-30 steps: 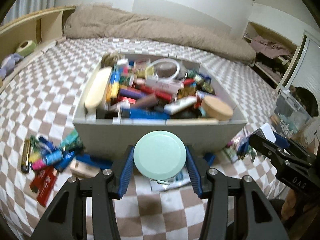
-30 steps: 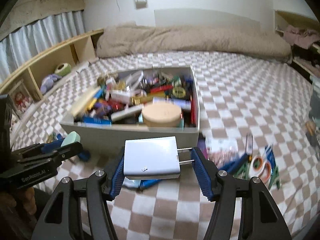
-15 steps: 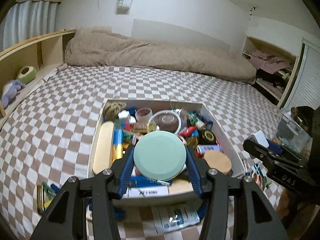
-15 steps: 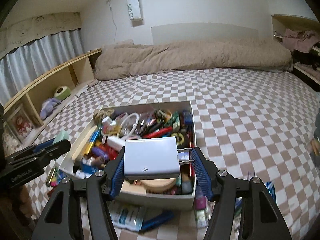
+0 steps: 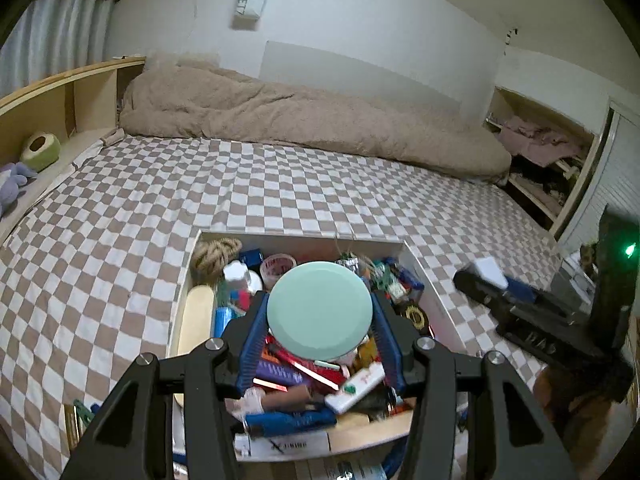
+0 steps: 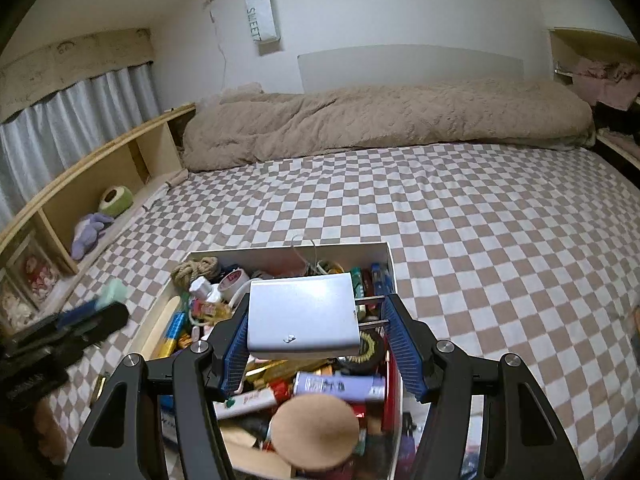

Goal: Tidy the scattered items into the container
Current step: 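Carry compact and white charger up over the white box with both tools, then open right gripper to drop charger while left gripper releases compact into box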

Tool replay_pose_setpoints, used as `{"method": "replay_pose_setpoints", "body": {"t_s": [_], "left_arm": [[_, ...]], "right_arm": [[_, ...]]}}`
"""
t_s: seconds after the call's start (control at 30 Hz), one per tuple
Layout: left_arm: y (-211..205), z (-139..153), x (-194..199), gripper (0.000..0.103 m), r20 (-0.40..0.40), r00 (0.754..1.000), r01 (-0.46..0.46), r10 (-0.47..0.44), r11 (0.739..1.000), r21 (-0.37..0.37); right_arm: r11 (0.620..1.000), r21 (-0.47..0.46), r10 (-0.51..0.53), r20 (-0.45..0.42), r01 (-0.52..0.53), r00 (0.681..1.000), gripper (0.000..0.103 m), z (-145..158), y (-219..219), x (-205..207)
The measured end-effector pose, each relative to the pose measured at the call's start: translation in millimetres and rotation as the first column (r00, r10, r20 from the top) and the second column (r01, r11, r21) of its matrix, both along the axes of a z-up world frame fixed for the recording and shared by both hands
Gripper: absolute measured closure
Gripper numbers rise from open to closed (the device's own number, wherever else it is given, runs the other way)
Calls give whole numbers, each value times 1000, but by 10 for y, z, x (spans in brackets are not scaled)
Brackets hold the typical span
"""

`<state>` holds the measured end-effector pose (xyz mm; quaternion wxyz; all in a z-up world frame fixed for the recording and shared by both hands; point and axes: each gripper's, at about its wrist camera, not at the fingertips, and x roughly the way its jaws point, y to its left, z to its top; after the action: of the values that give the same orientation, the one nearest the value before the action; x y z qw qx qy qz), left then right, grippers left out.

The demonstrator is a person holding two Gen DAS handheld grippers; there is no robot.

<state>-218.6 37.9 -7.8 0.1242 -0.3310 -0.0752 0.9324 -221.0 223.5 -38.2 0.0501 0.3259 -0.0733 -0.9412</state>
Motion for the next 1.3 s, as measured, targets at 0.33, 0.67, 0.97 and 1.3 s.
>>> {"method": "replay_pose_setpoints", "body": {"t_s": [0.33, 0.67, 0.97, 1.3], "left_arm": [[-179, -119, -230, 53, 17, 998, -57, 56, 998, 35], [-258, -399, -311, 53, 84, 995, -61, 59, 998, 21], [-344, -536, -380, 53, 126, 989, -76, 72, 997, 26], [-255, -705, -442, 53, 173, 983, -58, 56, 998, 4]], "right_arm": [[994, 100, 22, 127, -35, 992, 40, -310, -181, -445], [992, 109, 31, 259, -61, 965, 40, -599, -203, -647], [992, 110, 26, 305, -63, 952, 40, -677, -250, -696], [997, 77, 7, 235, -26, 972, 15, -559, -28, -338]]}}
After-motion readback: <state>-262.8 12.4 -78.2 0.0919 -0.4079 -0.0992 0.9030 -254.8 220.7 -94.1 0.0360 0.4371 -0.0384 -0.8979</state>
